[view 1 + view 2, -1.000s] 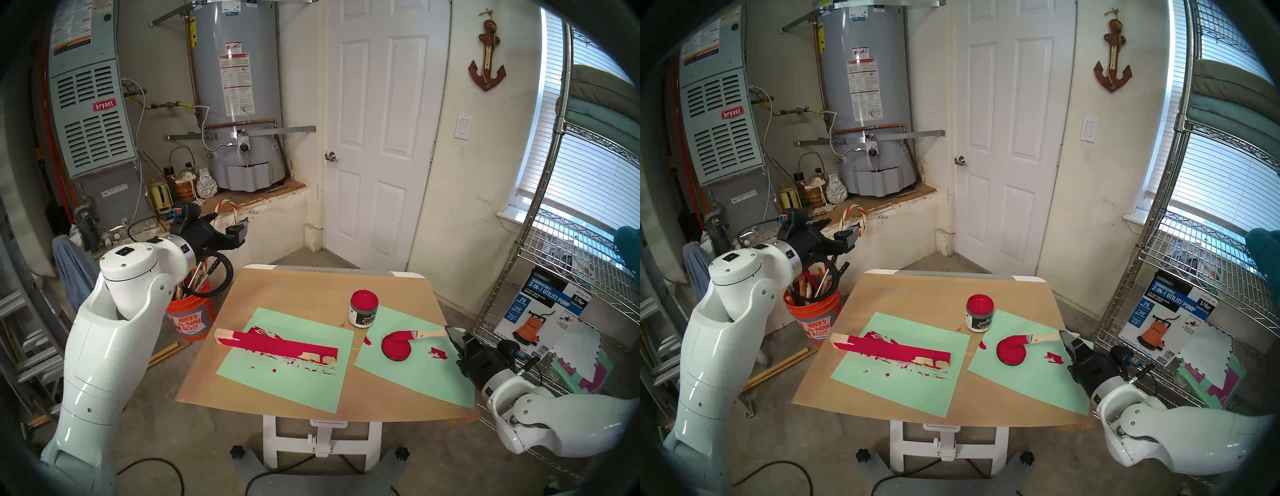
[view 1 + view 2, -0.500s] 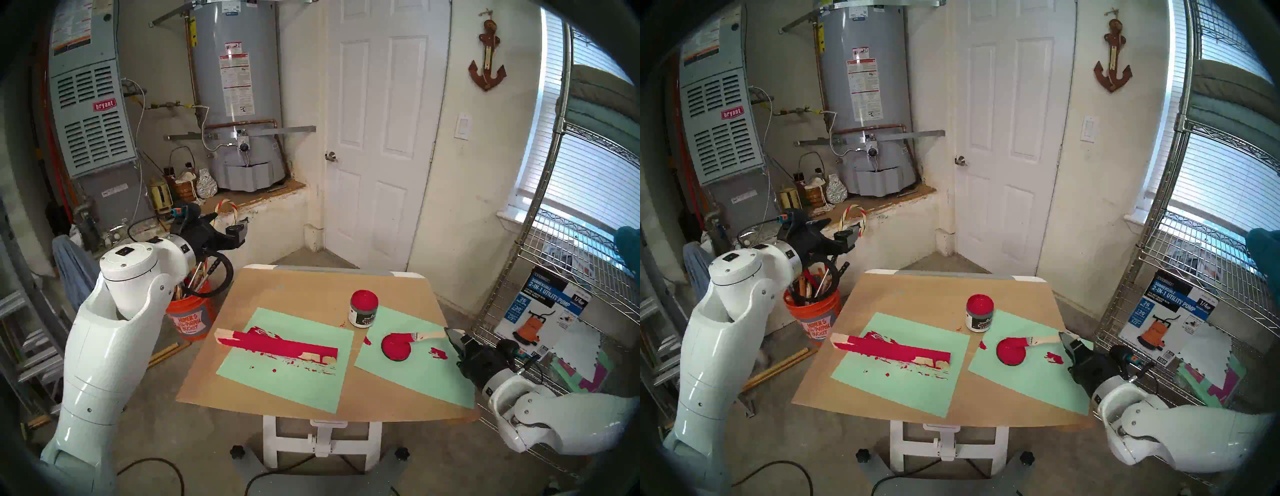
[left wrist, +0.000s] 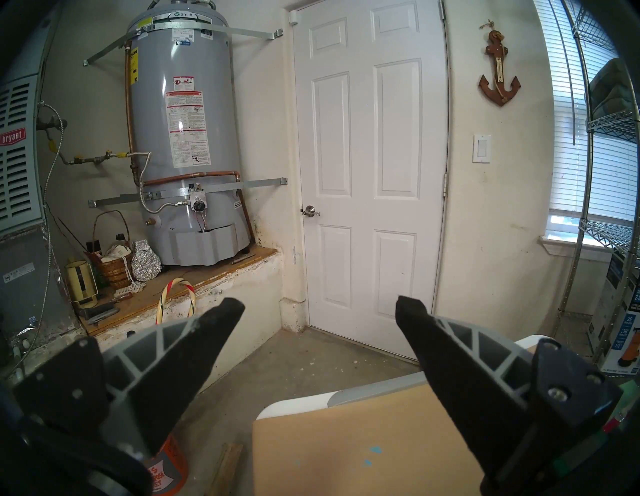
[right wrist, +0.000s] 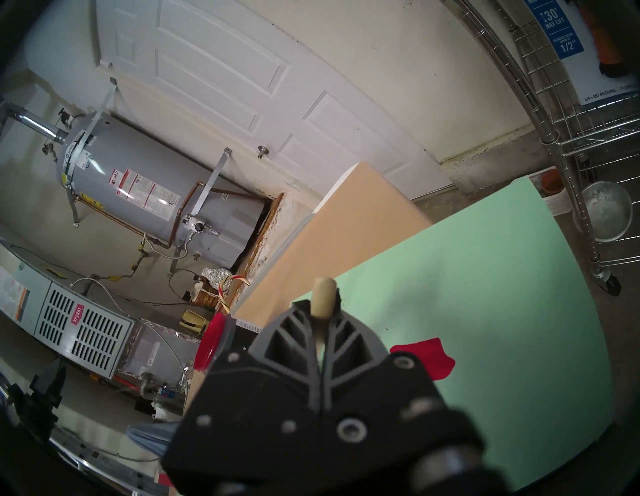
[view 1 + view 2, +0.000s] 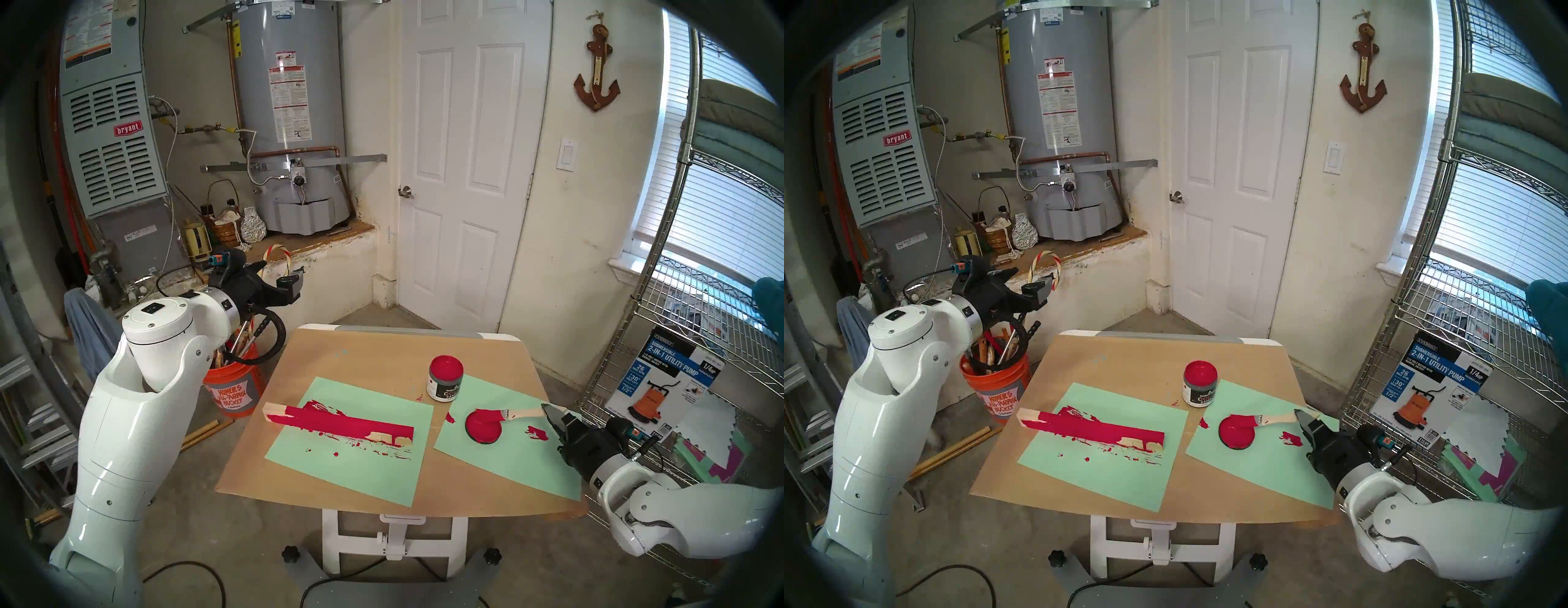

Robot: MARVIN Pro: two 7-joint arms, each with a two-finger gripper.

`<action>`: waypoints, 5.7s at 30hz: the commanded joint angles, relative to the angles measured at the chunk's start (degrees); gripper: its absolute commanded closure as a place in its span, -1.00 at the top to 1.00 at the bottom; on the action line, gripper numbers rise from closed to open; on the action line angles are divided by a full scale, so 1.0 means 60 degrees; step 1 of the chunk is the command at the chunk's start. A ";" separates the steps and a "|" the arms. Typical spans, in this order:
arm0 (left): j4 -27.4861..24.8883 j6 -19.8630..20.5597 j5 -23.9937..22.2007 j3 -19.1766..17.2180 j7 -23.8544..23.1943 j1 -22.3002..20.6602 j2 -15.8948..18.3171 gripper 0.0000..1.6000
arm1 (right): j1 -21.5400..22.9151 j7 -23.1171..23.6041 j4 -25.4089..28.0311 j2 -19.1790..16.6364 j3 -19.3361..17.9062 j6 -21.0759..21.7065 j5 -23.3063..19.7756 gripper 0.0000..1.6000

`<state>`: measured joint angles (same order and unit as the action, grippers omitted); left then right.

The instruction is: Pick up brush, dip the brush into paint, and paint the wood

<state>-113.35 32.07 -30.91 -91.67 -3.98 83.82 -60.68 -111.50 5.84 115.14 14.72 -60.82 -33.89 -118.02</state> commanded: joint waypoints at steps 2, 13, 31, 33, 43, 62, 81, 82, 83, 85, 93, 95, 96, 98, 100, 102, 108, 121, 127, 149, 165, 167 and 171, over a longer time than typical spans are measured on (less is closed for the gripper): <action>-0.0148 -0.0098 0.0018 -0.0045 0.0003 -0.0103 0.0008 1.00 | -0.0366 0.0918 0.0135 -0.0161 -0.0362 -0.0056 -0.0914 -1.00; -0.0148 -0.0102 0.0005 -0.0039 0.0013 -0.0103 0.0019 1.00 | -0.0920 0.1869 0.0433 -0.0795 -0.0627 -0.0216 -0.1644 -1.00; -0.0148 -0.0112 -0.0014 -0.0029 0.0029 -0.0102 0.0036 1.00 | -0.1517 0.1389 0.0610 -0.1268 -0.0852 -0.0434 -0.0850 -1.00; -0.0148 -0.0113 -0.0016 -0.0029 0.0031 -0.0102 0.0038 1.00 | -0.1487 0.1218 0.0639 -0.1289 -0.0799 -0.0550 -0.0632 -1.00; -0.0148 -0.0118 -0.0027 -0.0024 0.0039 -0.0102 0.0047 1.00 | -0.1377 0.0868 0.0659 -0.1141 -0.0806 -0.0333 -0.0342 -1.00; -0.0148 -0.0124 -0.0050 -0.0013 0.0057 -0.0101 0.0066 1.00 | -0.1041 -0.0381 0.0801 -0.0583 -0.0577 -0.0357 0.1341 -1.00; -0.0148 -0.0135 -0.0071 -0.0003 0.0074 -0.0100 0.0085 1.00 | -0.0811 -0.0936 0.0786 -0.0264 -0.0452 -0.0077 0.2018 -0.55; -0.0148 -0.0135 -0.0073 -0.0002 0.0075 -0.0100 0.0086 1.00 | -0.0820 -0.0956 0.0803 -0.0283 -0.0465 -0.0084 0.2019 -0.55; -0.0148 -0.0136 -0.0073 -0.0002 0.0076 -0.0100 0.0087 1.00 | -0.0828 -0.0960 0.0815 -0.0301 -0.0474 -0.0091 0.2013 -0.54; -0.0148 -0.0136 -0.0074 -0.0002 0.0077 -0.0100 0.0088 1.00 | -0.0839 -0.0944 0.0826 -0.0316 -0.0488 -0.0079 0.1975 -0.52; -0.0148 -0.0141 -0.0084 0.0003 0.0084 -0.0100 0.0096 1.00 | -0.0888 -0.1006 0.0834 -0.0362 -0.0531 -0.0076 0.1934 -0.07; -0.0148 -0.0143 -0.0087 0.0004 0.0087 -0.0100 0.0099 1.00 | -0.0871 -0.1040 0.0821 -0.0358 -0.0521 -0.0031 0.1927 -0.02; -0.0148 -0.0143 -0.0087 0.0004 0.0087 -0.0100 0.0099 1.00 | -0.0871 -0.1040 0.0821 -0.0358 -0.0521 -0.0031 0.1927 -0.02; -0.0148 -0.0145 -0.0090 0.0006 0.0090 -0.0099 0.0102 1.00 | -0.0828 -0.1068 0.0781 -0.0304 -0.0493 0.0017 0.1966 -0.01; -0.0148 -0.0145 -0.0093 0.0007 0.0091 -0.0099 0.0104 1.00 | -0.0814 -0.1064 0.0766 -0.0287 -0.0487 0.0038 0.1968 -0.01; -0.0148 -0.0146 -0.0094 0.0008 0.0092 -0.0099 0.0105 1.00 | -0.0809 -0.1067 0.0764 -0.0285 -0.0487 0.0048 0.1964 -0.01; -0.0148 -0.0148 -0.0100 0.0011 0.0097 -0.0099 0.0110 1.00 | -0.0706 -0.1278 0.0740 -0.0200 -0.0423 0.0117 0.2194 0.41; -0.0148 -0.0154 -0.0113 0.0017 0.0108 -0.0099 0.0122 1.00 | -0.0505 -0.1724 0.0522 0.0163 -0.0345 0.0383 0.2677 0.94; -0.0148 -0.0156 -0.0120 0.0020 0.0113 -0.0099 0.0127 1.00 | -0.0576 -0.1865 0.0493 0.0134 -0.0394 0.0313 0.2803 0.98; -0.0147 -0.0163 -0.0145 0.0032 0.0132 -0.0099 0.0148 1.00 | -0.1091 -0.2222 0.0232 -0.0566 -0.0589 -0.0405 0.2800 1.00; -0.0136 -0.0137 -0.0177 0.0042 0.0144 -0.0108 0.0167 1.00 | -0.1441 -0.2200 0.0474 -0.1174 -0.1404 -0.2457 0.4363 1.00; -0.0134 -0.0133 -0.0183 0.0044 0.0146 -0.0109 0.0169 1.00 | -0.1267 -0.2255 0.0694 -0.1205 -0.1458 -0.2788 0.4793 1.00; -0.0125 -0.0123 -0.0197 0.0048 0.0147 -0.0110 0.0176 1.00 | -0.0734 -0.2330 0.1071 -0.1257 -0.1819 -0.2488 0.5553 1.00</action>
<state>-113.35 31.68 -32.16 -91.11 -3.09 83.82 -59.70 -120.41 -7.92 117.45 8.63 -68.29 -47.56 -91.81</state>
